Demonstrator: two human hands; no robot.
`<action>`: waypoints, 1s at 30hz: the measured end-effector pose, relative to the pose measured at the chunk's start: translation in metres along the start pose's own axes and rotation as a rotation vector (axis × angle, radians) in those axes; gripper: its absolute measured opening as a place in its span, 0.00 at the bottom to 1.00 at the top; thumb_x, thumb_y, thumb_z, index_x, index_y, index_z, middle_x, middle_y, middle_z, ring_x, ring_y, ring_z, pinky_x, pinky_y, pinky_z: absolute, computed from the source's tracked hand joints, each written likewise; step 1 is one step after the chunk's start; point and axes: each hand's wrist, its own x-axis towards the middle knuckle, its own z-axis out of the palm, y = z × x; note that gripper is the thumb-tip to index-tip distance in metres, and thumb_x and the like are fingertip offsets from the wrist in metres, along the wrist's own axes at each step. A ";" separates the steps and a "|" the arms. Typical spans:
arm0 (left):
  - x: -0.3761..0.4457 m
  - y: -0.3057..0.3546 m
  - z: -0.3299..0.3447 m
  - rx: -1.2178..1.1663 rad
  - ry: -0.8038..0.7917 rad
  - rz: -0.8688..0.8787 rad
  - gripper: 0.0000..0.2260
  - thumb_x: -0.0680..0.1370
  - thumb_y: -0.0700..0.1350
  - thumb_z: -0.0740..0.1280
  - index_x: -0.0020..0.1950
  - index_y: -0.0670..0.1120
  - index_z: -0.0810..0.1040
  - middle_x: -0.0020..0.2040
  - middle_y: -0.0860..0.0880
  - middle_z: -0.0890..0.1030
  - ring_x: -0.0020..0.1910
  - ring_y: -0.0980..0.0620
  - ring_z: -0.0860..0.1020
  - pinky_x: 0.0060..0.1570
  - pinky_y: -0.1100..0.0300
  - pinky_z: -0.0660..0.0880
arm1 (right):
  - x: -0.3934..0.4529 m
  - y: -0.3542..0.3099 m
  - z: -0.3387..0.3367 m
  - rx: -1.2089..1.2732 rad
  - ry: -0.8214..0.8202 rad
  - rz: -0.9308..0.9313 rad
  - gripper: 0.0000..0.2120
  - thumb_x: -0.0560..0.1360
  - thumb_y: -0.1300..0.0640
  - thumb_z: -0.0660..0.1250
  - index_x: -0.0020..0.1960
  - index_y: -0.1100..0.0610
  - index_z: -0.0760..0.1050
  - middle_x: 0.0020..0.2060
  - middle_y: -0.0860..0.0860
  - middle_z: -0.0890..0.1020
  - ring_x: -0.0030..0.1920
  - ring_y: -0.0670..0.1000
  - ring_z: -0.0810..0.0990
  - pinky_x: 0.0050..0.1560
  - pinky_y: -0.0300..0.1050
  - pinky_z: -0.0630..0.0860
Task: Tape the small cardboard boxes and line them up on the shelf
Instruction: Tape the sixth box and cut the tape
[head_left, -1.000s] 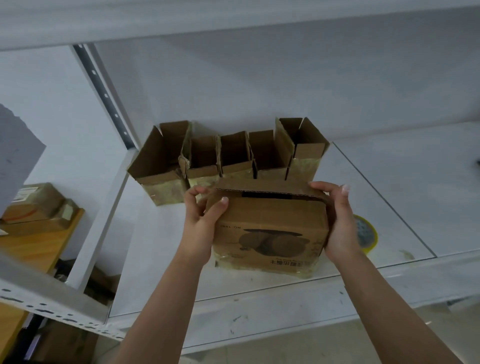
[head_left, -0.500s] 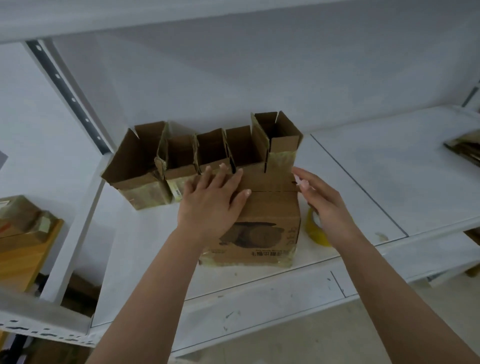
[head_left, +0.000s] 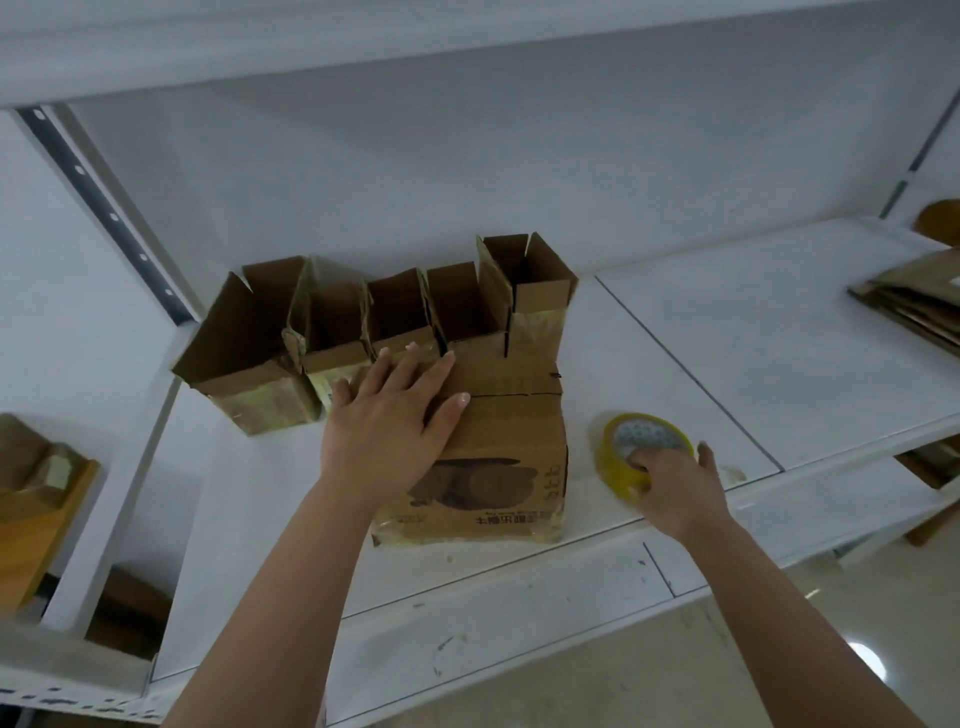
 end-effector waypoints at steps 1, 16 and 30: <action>0.001 0.000 0.000 0.000 -0.003 0.001 0.34 0.73 0.69 0.33 0.78 0.64 0.48 0.81 0.53 0.50 0.79 0.48 0.47 0.75 0.40 0.49 | 0.001 0.003 -0.006 -0.013 0.024 0.026 0.16 0.79 0.53 0.61 0.66 0.47 0.73 0.60 0.48 0.80 0.62 0.49 0.76 0.75 0.53 0.49; -0.007 -0.006 -0.024 -0.801 0.013 0.118 0.42 0.61 0.84 0.50 0.67 0.62 0.70 0.62 0.54 0.77 0.65 0.47 0.74 0.62 0.47 0.73 | -0.035 -0.107 -0.170 0.965 -0.014 -0.543 0.23 0.69 0.35 0.64 0.53 0.50 0.81 0.44 0.46 0.85 0.45 0.44 0.83 0.44 0.41 0.79; -0.001 -0.010 -0.021 -1.465 0.273 -0.139 0.17 0.84 0.55 0.54 0.65 0.58 0.79 0.55 0.70 0.79 0.52 0.79 0.71 0.47 0.81 0.65 | 0.003 -0.135 -0.165 0.922 -0.399 -0.624 0.15 0.63 0.32 0.72 0.43 0.39 0.83 0.43 0.45 0.86 0.47 0.46 0.84 0.48 0.43 0.77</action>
